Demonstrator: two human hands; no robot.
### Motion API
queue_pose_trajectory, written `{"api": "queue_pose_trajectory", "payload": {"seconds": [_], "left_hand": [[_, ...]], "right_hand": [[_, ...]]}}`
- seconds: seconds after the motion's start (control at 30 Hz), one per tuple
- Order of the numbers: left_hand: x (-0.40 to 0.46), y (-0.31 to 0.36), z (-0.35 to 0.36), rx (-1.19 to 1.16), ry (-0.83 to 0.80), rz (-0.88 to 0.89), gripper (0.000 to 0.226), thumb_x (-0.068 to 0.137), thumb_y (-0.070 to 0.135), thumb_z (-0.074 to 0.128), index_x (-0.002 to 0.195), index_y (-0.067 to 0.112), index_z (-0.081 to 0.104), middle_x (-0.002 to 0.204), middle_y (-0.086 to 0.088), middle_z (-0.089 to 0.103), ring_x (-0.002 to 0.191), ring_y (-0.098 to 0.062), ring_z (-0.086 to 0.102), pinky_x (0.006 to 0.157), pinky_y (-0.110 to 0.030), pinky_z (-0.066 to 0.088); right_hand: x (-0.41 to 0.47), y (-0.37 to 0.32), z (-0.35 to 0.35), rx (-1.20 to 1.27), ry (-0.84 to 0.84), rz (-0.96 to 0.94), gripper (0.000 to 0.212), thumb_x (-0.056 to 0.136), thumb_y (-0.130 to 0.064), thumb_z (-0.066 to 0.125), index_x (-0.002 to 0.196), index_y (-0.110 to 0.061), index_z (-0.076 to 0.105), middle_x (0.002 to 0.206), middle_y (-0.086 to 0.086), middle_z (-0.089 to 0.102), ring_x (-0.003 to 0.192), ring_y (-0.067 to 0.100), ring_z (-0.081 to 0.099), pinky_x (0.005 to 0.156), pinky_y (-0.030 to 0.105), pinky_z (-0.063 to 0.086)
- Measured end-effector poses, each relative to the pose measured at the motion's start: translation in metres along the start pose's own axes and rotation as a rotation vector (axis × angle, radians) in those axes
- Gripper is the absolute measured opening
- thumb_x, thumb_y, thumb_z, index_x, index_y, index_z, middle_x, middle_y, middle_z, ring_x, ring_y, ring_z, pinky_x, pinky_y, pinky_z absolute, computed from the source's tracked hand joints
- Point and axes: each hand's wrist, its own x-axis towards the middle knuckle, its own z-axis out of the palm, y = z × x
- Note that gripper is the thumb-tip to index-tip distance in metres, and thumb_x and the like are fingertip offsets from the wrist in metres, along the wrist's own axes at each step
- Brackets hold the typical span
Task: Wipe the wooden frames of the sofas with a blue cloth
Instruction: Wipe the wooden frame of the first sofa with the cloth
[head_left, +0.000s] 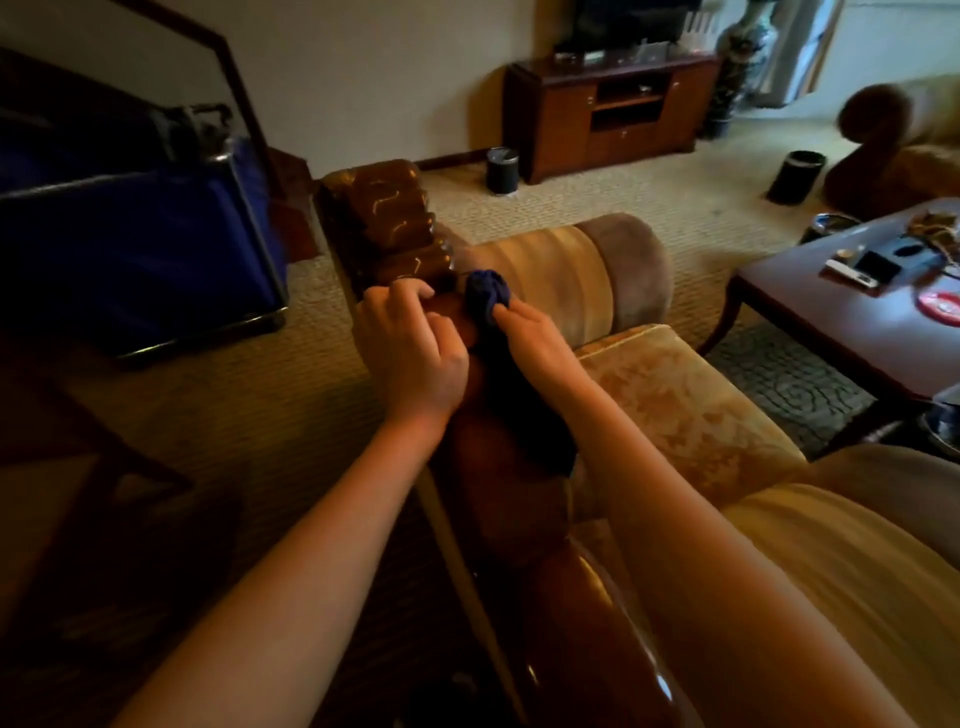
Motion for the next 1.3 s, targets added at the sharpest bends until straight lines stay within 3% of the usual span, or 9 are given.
{"api": "queue_pose_trajectory", "payload": {"seconds": [0.13,0.27,0.37,0.5,0.63,0.83,1.0,1.17,1.3], "left_hand": [[0.001,0.006,0.0,0.142,-0.023,0.035,0.034,0.079,0.024,0.034,0.096,0.007,0.057,0.093,-0.014,0.055,0.089,-0.032,0.051,0.077,-0.042,0.041],[0.0,0.009,0.001,0.216,-0.008,0.039,0.034,0.08,0.024,0.032,0.096,0.008,0.057,0.092,-0.013,0.056,0.087,-0.03,0.052,0.075,-0.04,0.04],[-0.002,0.011,0.001,0.244,0.01,0.023,0.036,0.08,0.025,0.03,0.096,0.007,0.057,0.092,-0.012,0.056,0.087,-0.029,0.051,0.075,-0.036,0.039],[-0.004,0.014,0.0,0.262,0.027,0.017,0.035,0.08,0.025,0.029,0.094,0.008,0.057,0.09,-0.011,0.055,0.086,-0.027,0.05,0.075,-0.031,0.033],[-0.005,0.013,0.0,0.264,0.028,0.03,0.033,0.081,0.024,0.03,0.092,0.008,0.056,0.09,-0.01,0.054,0.087,-0.027,0.049,0.077,-0.031,0.033],[-0.004,0.014,-0.001,0.262,0.036,0.051,0.03,0.081,0.022,0.033,0.091,0.007,0.057,0.087,-0.01,0.054,0.084,-0.026,0.048,0.073,-0.027,0.028],[-0.003,0.014,0.001,0.244,0.039,0.036,0.032,0.081,0.022,0.031,0.091,0.007,0.057,0.086,-0.009,0.051,0.082,-0.023,0.045,0.072,-0.028,0.029],[-0.003,0.012,0.002,0.197,0.039,0.005,0.035,0.082,0.025,0.028,0.092,0.008,0.057,0.086,-0.004,0.049,0.084,-0.02,0.044,0.073,-0.028,0.03],[-0.003,0.013,0.001,0.161,0.045,-0.014,0.035,0.081,0.024,0.028,0.091,0.007,0.057,0.086,0.0,0.045,0.083,-0.014,0.039,0.073,-0.028,0.031]], "right_hand": [[0.03,0.003,-0.004,0.089,-0.06,0.13,0.032,0.099,-0.017,0.042,0.115,0.005,0.058,0.111,0.013,0.06,0.087,0.018,0.049,0.069,0.02,0.04],[0.035,0.016,-0.006,0.164,-0.097,0.22,0.037,0.1,-0.016,0.04,0.108,0.016,0.057,0.077,0.013,0.051,0.06,0.009,0.041,0.052,0.019,0.034],[0.024,0.026,-0.01,0.163,-0.129,0.203,0.033,0.101,-0.016,0.037,0.098,0.008,0.06,0.079,0.011,0.049,0.06,0.009,0.039,0.048,0.017,0.033],[-0.008,0.039,-0.021,-0.005,-0.135,0.054,0.027,0.102,-0.018,0.032,0.09,-0.008,0.054,0.079,0.003,0.048,0.068,0.009,0.04,0.058,0.014,0.035],[-0.056,0.06,-0.028,0.165,-0.177,0.089,0.029,0.101,-0.029,0.036,0.076,-0.02,0.048,0.07,-0.004,0.046,0.065,0.01,0.042,0.062,0.027,0.034],[-0.038,0.029,-0.021,0.155,-0.133,-0.013,0.032,0.1,-0.027,0.039,0.068,-0.022,0.044,0.063,-0.008,0.042,0.054,0.006,0.038,0.054,0.025,0.03],[0.019,-0.006,-0.004,-0.131,-0.156,-0.097,0.025,0.1,-0.025,0.033,0.086,-0.015,0.05,0.085,0.002,0.054,0.078,0.016,0.049,0.073,0.034,0.038],[0.046,0.017,-0.006,-0.012,-0.227,0.041,0.03,0.101,-0.019,0.034,0.1,-0.003,0.059,0.091,0.009,0.053,0.083,0.017,0.047,0.07,0.031,0.035],[0.022,0.031,-0.011,0.058,-0.173,0.072,0.029,0.101,-0.021,0.033,0.077,-0.016,0.05,0.082,0.001,0.05,0.075,0.01,0.044,0.07,0.022,0.038]]}}
